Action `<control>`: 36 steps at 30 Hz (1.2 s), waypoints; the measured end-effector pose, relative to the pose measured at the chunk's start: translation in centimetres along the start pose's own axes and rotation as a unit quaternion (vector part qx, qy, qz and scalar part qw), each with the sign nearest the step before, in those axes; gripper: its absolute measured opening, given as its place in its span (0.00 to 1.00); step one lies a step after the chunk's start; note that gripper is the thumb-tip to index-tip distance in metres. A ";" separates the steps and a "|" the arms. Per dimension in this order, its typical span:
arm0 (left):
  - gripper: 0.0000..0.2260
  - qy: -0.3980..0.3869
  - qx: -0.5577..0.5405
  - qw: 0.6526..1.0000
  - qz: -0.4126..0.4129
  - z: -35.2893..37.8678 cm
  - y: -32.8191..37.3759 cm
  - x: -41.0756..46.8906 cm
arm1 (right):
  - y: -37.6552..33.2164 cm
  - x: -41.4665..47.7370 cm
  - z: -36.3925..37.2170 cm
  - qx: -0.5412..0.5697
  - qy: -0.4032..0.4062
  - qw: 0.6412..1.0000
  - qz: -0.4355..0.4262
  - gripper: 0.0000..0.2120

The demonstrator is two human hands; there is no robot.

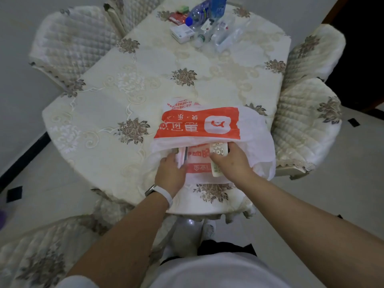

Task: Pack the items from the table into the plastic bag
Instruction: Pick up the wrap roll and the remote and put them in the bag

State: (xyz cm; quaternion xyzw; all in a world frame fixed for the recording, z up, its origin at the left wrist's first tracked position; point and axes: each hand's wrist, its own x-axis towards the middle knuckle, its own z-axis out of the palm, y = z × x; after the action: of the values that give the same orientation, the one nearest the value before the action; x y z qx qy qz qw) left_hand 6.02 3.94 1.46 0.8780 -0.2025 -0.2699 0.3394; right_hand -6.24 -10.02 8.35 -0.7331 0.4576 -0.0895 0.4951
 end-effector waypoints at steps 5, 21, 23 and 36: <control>0.21 -0.009 0.028 0.999 0.015 0.3 -1.2 -0.9 | 1.3 0.1 1.2 0.002 -0.018 1.000 0.004 0.11; 0.24 -0.007 -0.008 1.000 0.017 0.7 -3.7 -1.5 | 3.5 4.4 9.3 -0.020 0.028 0.998 0.051 0.18; 0.23 0.012 -0.020 1.000 0.009 0.8 -3.8 -1.4 | 3.7 4.9 9.6 -0.048 0.020 0.998 0.044 0.20; 0.21 -0.007 0.011 1.000 0.028 -1.5 -2.4 -3.7 | 4.4 -1.1 7.4 -0.174 -0.036 0.983 -0.044 0.29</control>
State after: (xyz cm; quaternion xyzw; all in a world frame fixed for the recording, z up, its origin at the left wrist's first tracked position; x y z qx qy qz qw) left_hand 4.46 8.36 1.92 0.8736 -0.2324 -0.2640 0.3362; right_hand -5.07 -4.83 1.51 -0.8304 0.4152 -0.0033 0.3715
